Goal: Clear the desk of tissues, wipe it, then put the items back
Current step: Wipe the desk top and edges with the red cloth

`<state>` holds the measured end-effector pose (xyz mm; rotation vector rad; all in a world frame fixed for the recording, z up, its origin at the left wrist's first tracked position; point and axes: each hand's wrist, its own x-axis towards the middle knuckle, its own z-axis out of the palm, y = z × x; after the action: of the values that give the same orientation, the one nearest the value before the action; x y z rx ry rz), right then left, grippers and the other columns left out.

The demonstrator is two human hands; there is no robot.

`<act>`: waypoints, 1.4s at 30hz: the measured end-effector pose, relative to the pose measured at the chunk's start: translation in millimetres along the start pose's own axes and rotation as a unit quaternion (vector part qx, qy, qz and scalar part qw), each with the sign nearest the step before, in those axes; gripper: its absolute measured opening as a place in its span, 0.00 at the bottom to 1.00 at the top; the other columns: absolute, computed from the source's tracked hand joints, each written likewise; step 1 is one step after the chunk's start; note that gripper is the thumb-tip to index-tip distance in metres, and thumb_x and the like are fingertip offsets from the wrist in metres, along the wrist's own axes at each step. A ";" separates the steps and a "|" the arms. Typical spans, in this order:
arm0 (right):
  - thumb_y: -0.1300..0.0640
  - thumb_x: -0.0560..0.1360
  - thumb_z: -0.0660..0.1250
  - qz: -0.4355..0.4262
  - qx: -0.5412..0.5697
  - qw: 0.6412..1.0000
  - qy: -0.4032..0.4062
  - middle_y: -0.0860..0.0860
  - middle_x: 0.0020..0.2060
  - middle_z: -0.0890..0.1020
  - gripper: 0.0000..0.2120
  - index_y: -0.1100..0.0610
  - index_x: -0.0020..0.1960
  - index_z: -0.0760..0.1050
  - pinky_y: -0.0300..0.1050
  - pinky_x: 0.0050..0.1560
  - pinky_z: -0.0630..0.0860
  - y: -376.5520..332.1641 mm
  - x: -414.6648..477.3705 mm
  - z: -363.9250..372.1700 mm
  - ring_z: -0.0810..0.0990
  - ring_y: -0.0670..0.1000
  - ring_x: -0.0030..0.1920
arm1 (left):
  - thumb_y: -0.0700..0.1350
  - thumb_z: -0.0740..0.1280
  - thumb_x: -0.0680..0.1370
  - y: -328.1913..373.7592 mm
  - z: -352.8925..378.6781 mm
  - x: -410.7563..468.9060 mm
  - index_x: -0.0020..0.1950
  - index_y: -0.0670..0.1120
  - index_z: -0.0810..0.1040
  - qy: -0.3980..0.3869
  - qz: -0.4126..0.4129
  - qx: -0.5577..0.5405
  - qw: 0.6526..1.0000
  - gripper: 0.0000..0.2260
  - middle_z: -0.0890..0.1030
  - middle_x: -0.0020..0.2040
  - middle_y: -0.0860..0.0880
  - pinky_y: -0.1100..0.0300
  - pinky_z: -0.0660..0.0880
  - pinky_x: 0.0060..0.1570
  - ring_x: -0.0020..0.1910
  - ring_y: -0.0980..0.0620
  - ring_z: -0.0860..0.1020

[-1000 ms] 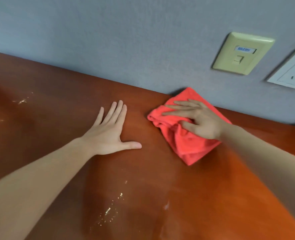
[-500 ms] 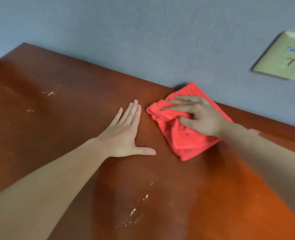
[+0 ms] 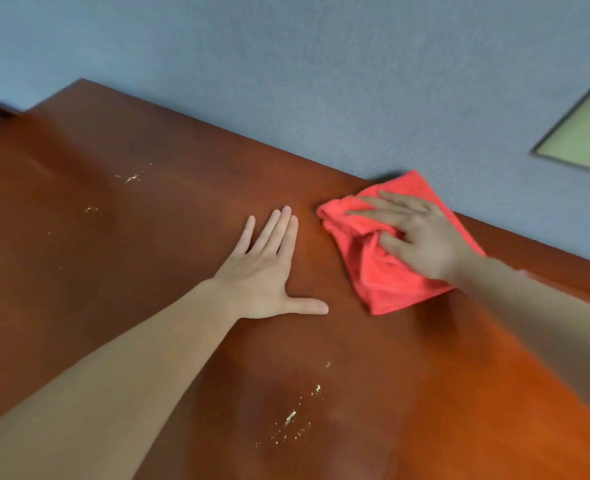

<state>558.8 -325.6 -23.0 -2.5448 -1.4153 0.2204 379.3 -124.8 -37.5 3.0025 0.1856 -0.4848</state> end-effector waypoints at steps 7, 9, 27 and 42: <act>0.45 0.77 0.57 0.237 0.020 0.966 0.103 0.39 0.74 0.66 0.22 0.37 0.70 0.69 0.53 0.74 0.51 -67.0 15.0 24.9 0.59 0.48 0.75 | 0.81 0.40 0.66 -23.7 17.2 -50.3 0.76 0.42 0.28 0.031 0.030 0.039 0.998 0.55 0.26 0.76 0.47 0.45 0.30 0.74 0.74 0.50 0.26; 0.43 0.72 0.56 0.115 0.050 0.990 0.069 0.35 0.70 0.69 0.22 0.34 0.65 0.72 0.50 0.72 0.52 -82.8 -8.2 29.2 0.63 0.45 0.73 | 0.81 0.40 0.66 -22.7 21.0 -61.7 0.77 0.42 0.29 0.034 0.045 0.037 0.998 0.55 0.27 0.77 0.47 0.45 0.31 0.75 0.75 0.50 0.26; 0.50 0.68 0.58 0.079 0.141 0.987 0.007 0.26 0.62 0.69 0.20 0.25 0.52 0.71 0.44 0.70 0.47 -139.5 -118.8 31.8 0.62 0.38 0.73 | 0.80 0.41 0.69 -39.4 56.2 -156.1 0.77 0.45 0.29 0.030 0.070 0.021 0.997 0.51 0.27 0.77 0.49 0.51 0.33 0.76 0.75 0.51 0.27; 0.48 0.68 0.53 0.144 0.085 0.985 0.042 0.30 0.68 0.68 0.22 0.26 0.57 0.71 0.60 0.73 0.44 -182.3 -179.9 55.4 0.59 0.42 0.76 | 0.81 0.50 0.65 -34.6 66.1 -188.9 0.78 0.44 0.31 0.006 0.082 -0.002 0.997 0.58 0.30 0.78 0.48 0.49 0.36 0.77 0.77 0.50 0.30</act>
<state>302.2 -378.8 -24.1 -2.5722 -0.9522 0.2642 176.4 -117.9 -42.4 2.9843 -0.0588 -0.4504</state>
